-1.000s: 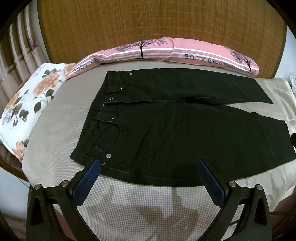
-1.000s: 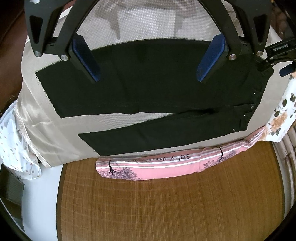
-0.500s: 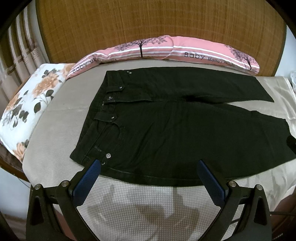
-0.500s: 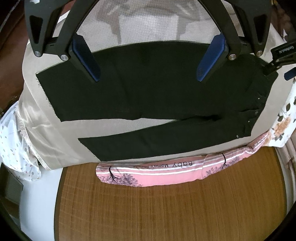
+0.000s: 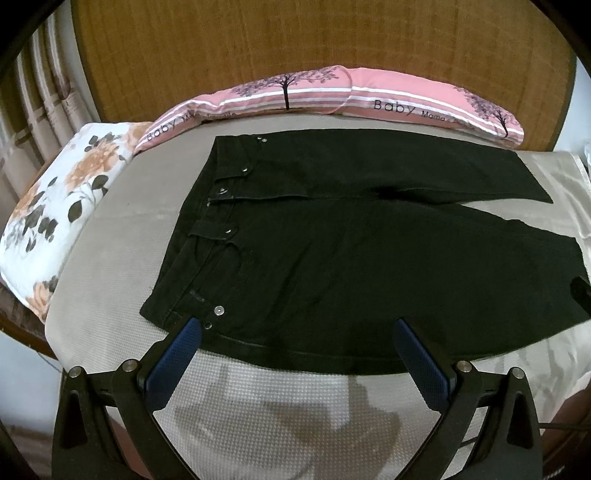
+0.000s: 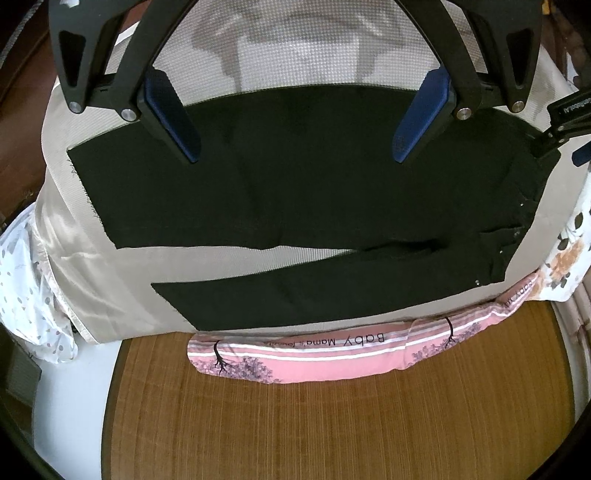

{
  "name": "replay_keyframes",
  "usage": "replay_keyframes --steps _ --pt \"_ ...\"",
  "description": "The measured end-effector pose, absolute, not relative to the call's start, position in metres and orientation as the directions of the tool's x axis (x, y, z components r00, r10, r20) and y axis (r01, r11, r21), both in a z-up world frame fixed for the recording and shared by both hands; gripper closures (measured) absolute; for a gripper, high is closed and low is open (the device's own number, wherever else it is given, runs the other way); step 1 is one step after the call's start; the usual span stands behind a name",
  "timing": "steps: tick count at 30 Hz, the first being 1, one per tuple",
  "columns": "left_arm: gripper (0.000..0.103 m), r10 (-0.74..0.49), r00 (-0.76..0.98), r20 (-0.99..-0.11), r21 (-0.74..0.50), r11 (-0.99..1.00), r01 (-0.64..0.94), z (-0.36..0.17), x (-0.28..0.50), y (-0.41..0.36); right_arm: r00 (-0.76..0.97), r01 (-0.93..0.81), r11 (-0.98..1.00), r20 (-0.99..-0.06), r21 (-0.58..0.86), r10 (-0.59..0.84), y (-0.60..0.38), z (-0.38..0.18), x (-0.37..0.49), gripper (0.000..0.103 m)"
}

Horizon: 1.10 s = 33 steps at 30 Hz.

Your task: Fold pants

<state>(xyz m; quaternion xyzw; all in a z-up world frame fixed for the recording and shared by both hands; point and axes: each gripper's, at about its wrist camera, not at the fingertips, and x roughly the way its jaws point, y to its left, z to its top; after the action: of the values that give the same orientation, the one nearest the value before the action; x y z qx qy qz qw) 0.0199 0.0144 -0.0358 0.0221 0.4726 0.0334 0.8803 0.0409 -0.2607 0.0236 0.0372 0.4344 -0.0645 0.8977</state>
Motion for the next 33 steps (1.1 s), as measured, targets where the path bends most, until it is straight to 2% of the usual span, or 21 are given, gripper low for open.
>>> replay_keyframes --steps 11,18,20,23,28,33 --pt "0.000 0.057 0.561 -0.826 0.028 0.998 -0.060 -0.039 0.044 0.042 0.590 0.157 0.986 -0.806 0.050 -0.053 -0.267 0.014 0.059 0.001" --pt "0.001 0.039 0.594 -0.804 -0.022 0.995 -0.095 -0.030 0.093 0.092 0.568 0.150 0.986 -0.823 0.071 -0.027 -0.267 0.007 0.085 0.001" --pt "0.005 0.022 0.602 -0.798 -0.050 0.994 -0.102 -0.027 0.110 0.108 0.580 0.142 0.987 -0.814 0.082 -0.016 -0.265 0.006 0.094 0.001" --pt "0.018 -0.023 0.610 -0.792 -0.103 0.990 -0.096 -0.024 0.139 0.130 0.617 0.116 0.986 -0.787 0.121 0.024 -0.264 0.007 0.110 0.001" --pt "0.021 -0.119 0.609 -0.784 -0.207 0.975 -0.077 -0.029 0.195 0.166 0.636 0.106 0.987 -0.771 0.124 0.029 -0.263 0.002 0.140 0.000" --pt "0.025 -0.285 0.554 -0.782 -0.387 0.919 -0.073 -0.056 0.253 0.199 0.597 0.105 0.985 -0.801 0.136 0.048 -0.262 -0.012 0.173 0.000"
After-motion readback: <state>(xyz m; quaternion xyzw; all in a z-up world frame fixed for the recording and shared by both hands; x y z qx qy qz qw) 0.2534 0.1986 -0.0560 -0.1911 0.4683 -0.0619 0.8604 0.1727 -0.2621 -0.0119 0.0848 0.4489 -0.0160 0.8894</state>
